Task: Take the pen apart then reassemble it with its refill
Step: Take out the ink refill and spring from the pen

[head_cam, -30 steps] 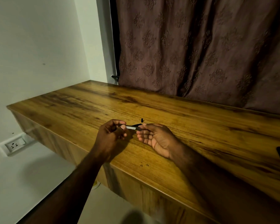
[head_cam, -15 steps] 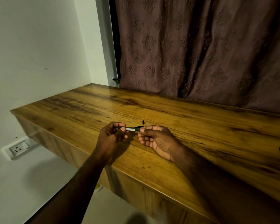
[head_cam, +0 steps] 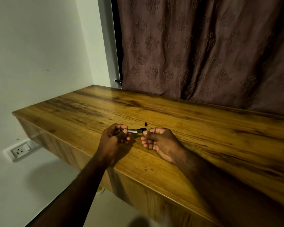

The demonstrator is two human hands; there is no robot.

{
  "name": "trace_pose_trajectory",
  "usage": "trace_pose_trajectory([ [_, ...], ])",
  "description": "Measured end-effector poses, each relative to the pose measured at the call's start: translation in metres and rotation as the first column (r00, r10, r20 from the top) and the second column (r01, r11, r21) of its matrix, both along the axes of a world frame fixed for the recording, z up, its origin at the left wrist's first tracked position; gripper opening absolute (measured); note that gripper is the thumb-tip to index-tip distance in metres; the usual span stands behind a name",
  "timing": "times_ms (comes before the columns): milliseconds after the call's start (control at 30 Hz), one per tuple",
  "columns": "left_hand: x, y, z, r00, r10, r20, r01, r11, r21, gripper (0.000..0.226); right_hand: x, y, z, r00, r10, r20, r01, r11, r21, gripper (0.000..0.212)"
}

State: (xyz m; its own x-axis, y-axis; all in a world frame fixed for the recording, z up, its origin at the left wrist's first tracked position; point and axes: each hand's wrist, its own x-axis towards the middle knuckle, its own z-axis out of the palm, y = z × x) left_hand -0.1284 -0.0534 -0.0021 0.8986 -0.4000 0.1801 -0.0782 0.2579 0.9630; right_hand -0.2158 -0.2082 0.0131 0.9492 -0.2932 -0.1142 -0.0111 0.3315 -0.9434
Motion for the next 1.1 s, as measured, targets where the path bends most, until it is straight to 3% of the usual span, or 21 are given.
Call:
trace_pose_trajectory([
  [233, 0.000, 0.002, 0.002, 0.998, 0.027, -0.050, -0.030, 0.997, -0.069, 0.018, -0.001, -0.006, -0.002, 0.995, -0.090, 0.031, 0.093, 0.988, -0.120, 0.012],
  [533, 0.005, 0.004, 0.002, 0.983, 0.111, -0.144, -0.137, 0.973, -0.186, 0.019, -0.002, -0.011, -0.003, 0.985, -0.152, 0.076, 0.161, 0.978, -0.136, 0.011],
  [833, -0.006, 0.006, 0.014, 0.966, 0.037, -0.255, -0.120, 0.940, -0.320, 0.013, -0.001, -0.008, -0.005, 0.978, -0.181, 0.105, 0.199, 0.960, -0.196, 0.013],
  [1100, -0.005, 0.005, 0.012, 0.989, 0.022, -0.148, -0.047, 0.985, -0.168, 0.017, -0.002, -0.007, -0.004, 0.970, -0.187, 0.155, 0.216, 0.956, -0.199, 0.016],
])
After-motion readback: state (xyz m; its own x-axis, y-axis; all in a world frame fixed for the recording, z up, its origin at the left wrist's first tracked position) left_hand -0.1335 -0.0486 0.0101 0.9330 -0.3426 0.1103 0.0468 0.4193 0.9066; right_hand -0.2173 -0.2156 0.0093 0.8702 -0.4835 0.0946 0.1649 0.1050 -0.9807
